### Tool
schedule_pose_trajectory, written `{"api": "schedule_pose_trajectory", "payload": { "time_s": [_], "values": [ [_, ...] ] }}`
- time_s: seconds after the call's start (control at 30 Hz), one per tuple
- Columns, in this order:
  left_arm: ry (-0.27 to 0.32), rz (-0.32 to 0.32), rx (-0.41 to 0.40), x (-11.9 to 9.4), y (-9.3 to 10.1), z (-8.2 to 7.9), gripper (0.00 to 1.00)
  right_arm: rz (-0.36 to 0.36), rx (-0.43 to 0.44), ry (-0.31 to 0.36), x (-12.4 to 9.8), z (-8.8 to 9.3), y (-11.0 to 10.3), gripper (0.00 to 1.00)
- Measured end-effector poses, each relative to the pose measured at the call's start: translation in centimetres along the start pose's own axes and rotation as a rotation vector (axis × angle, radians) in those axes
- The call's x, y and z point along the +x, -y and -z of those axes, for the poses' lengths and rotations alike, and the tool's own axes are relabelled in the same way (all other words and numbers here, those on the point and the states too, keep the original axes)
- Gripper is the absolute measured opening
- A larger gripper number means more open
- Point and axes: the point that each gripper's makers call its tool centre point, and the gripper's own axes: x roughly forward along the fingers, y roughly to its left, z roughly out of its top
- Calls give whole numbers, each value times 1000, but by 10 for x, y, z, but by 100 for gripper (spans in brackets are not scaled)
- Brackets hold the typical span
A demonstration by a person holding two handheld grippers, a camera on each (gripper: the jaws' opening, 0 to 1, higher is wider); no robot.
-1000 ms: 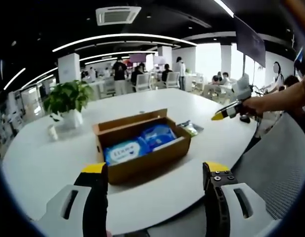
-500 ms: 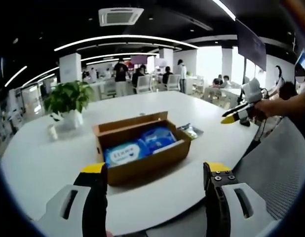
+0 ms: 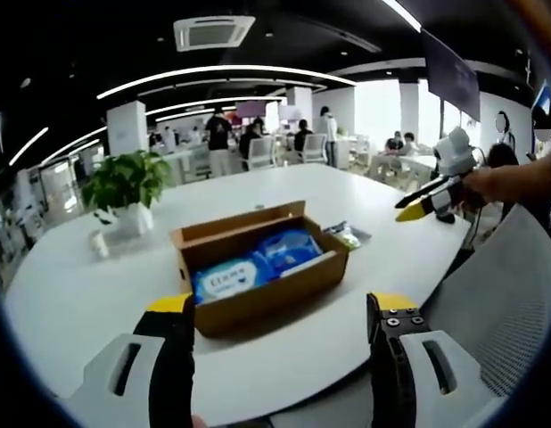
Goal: Operate the shoe box by opening the lid, removing the specified soft item, and placing it in the target area until the item is outside and the box remains undamaged.
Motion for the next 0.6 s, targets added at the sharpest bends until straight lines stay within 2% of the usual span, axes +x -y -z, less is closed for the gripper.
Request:
{"api": "schedule_pose_trajectory", "payload": {
  "time_s": [0.27,0.6],
  "values": [
    [-3,-20,0,-1,-3,0,82,-61,-9,0,17,-12,-26,56],
    [-7,-13,11,0,-3,1,81,-133,-28,-10,40,-22,-51,52]
  ]
}}
